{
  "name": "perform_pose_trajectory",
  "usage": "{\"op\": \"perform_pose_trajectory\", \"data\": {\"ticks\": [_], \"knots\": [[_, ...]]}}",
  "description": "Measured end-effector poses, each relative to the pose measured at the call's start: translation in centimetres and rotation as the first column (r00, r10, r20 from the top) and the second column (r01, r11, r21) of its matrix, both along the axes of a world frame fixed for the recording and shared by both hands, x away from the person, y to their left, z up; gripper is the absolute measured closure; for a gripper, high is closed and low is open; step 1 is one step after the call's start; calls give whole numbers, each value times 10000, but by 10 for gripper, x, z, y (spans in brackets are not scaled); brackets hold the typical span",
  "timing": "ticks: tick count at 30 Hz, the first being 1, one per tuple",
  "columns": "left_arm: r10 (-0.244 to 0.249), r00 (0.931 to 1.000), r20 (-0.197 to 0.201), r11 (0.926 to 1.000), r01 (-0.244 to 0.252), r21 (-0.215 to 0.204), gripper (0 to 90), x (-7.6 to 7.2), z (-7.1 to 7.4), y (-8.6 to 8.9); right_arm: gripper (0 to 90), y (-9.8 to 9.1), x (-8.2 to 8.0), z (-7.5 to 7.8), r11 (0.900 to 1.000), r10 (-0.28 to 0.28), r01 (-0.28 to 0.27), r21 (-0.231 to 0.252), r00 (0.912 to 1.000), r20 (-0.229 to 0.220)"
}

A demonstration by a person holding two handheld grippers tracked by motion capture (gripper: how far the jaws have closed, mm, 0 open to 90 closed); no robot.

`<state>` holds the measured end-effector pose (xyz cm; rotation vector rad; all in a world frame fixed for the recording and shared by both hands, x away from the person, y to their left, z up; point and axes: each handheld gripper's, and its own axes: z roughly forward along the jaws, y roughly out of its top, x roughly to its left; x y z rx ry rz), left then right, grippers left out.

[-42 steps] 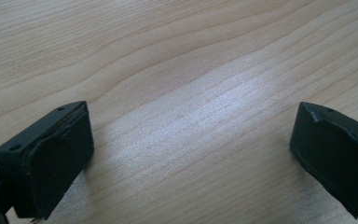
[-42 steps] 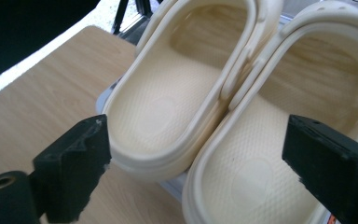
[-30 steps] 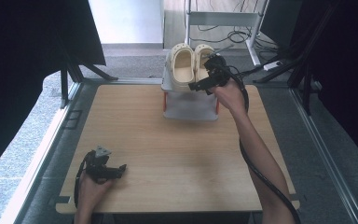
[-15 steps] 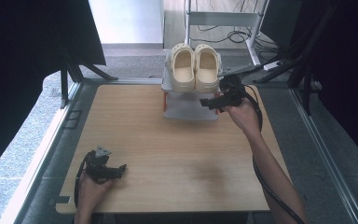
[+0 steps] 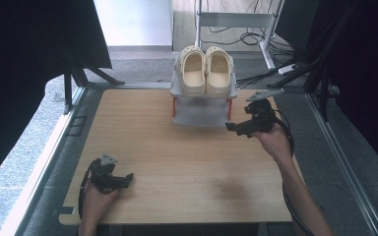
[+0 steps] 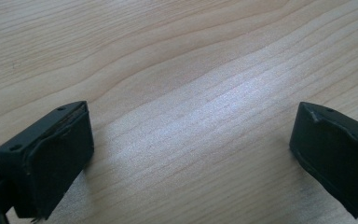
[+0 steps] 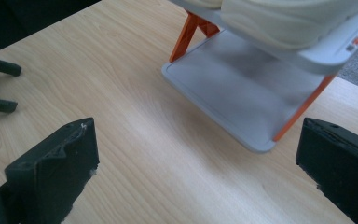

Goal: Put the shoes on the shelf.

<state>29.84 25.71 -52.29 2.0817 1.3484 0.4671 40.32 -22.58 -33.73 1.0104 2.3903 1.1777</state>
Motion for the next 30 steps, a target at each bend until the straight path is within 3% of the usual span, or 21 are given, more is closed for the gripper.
{"op": "perform_pose_trajectory", "data": {"ticks": [16, 27, 30], "knots": [[-25, 10000, -42, 10000, 25, 3, 0, 0, 0, 0, 0, -41, -45, -31, 10000, -71, 71, -32, 10000, 4], [11, 10000, -24, 10000, -11, -10, 0, 0, 0, 0, 0, -43, -65, -77, 9997, 4, -6, -230, 10000, -66], [13, 10000, -16, 10000, -13, -4, 0, 0, 0, 0, 0, -41, -70, -95, 9996, -242, 243, -147, 9997, 33]]}}
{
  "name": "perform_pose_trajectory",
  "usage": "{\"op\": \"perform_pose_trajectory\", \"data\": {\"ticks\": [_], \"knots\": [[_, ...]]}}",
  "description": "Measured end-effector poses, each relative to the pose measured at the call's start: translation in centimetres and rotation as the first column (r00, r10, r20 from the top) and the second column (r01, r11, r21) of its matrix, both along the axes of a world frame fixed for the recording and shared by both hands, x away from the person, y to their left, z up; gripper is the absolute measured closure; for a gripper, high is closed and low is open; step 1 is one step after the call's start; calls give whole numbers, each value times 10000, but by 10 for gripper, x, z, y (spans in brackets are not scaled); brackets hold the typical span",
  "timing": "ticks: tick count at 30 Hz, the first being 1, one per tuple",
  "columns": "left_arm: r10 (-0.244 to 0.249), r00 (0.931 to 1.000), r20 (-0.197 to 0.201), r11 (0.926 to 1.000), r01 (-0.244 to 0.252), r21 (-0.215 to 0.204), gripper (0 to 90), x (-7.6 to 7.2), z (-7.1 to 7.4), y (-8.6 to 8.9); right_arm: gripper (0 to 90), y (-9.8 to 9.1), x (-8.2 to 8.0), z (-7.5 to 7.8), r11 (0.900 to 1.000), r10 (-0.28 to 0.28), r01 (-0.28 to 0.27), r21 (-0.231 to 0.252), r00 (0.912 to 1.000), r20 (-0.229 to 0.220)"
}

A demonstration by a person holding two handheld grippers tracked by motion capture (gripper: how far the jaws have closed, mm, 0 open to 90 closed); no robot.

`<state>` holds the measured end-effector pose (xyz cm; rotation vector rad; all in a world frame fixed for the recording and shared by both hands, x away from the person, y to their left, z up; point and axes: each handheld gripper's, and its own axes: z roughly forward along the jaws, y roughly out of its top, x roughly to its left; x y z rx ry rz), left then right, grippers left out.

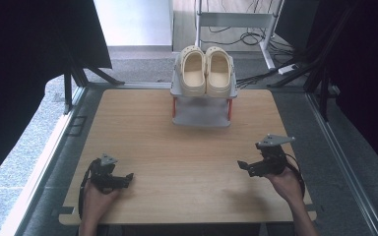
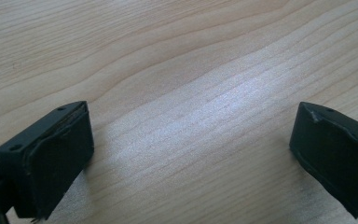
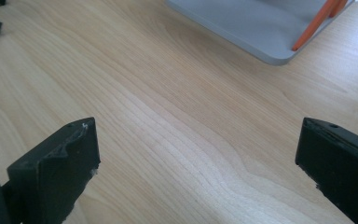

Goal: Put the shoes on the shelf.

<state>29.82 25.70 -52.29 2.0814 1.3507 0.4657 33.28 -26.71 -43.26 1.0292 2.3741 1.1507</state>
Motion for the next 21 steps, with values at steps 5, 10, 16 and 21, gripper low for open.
{"op": "perform_pose_trajectory", "data": {"ticks": [5, 10, 16, 21], "knots": [[-2, 10000, -1, 10000, 2, -2, 0, 0, 0, 0, 0, 3, -3, -23, 9999, -116, 116, -82, 9999, -92], [1, 10000, 2, 10000, -1, 4, 0, 0, 0, 0, 2, 6, -4, -41, 9998, -65, 59, -193, 9994, -326], [-3, 10000, 4, 10000, 3, 4, 0, 0, 0, 0, 13, 11, -6, -68, 9996, -36, 17, -290, 9979, -652], [-12, 10000, 2, 10000, 12, 1, 0, 0, 0, 0, 8, 13, -7, -86, 9957, -70, 3, -929, 9973, -727]]}}
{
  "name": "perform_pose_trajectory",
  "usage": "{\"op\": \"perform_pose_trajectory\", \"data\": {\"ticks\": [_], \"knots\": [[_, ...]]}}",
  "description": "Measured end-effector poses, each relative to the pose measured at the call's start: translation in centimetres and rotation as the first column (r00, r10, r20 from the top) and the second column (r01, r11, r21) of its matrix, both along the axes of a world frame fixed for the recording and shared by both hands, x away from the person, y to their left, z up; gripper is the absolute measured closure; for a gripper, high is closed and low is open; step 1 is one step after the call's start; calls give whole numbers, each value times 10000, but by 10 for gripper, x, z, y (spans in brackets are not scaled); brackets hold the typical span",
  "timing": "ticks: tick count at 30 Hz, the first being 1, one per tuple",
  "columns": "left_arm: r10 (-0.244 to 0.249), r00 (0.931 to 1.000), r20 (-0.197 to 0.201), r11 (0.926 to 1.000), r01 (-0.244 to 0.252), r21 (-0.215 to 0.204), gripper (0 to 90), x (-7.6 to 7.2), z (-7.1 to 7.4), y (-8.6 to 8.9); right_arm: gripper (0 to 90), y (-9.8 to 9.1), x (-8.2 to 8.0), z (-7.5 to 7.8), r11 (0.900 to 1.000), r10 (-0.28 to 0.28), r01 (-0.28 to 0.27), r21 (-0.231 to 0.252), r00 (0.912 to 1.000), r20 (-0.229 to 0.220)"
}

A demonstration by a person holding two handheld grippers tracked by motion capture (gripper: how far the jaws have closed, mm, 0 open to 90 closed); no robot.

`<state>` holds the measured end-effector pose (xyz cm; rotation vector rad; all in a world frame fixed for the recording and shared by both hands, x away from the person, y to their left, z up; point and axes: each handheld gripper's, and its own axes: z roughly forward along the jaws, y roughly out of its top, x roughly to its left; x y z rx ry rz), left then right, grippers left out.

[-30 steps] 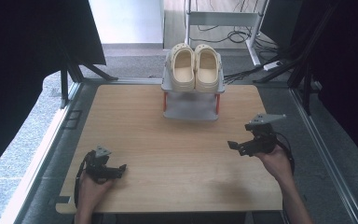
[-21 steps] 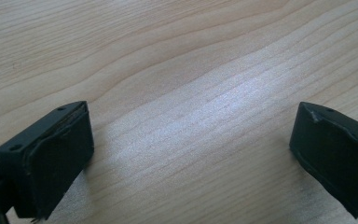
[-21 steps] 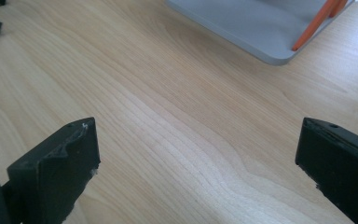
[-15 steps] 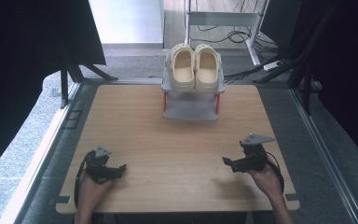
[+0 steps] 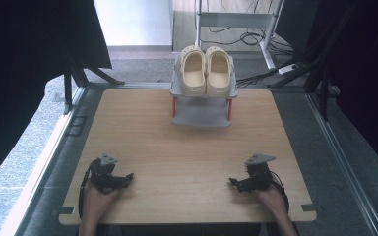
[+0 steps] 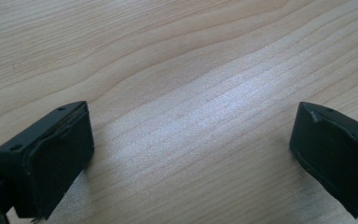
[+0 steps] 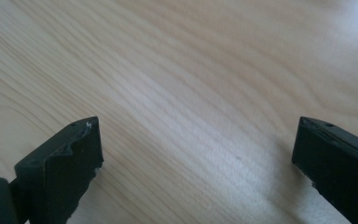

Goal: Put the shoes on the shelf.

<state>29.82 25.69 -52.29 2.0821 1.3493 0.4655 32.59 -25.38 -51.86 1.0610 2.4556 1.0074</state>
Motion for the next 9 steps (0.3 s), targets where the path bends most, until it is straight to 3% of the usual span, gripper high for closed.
{"op": "perform_pose_trajectory", "data": {"ticks": [9], "knots": [[35, 10000, 4, 10000, -35, 12, 0, 0, 0, -1, 0, 2, -1, -1, 9999, -71, 72, -117, 10000, 69]]}}
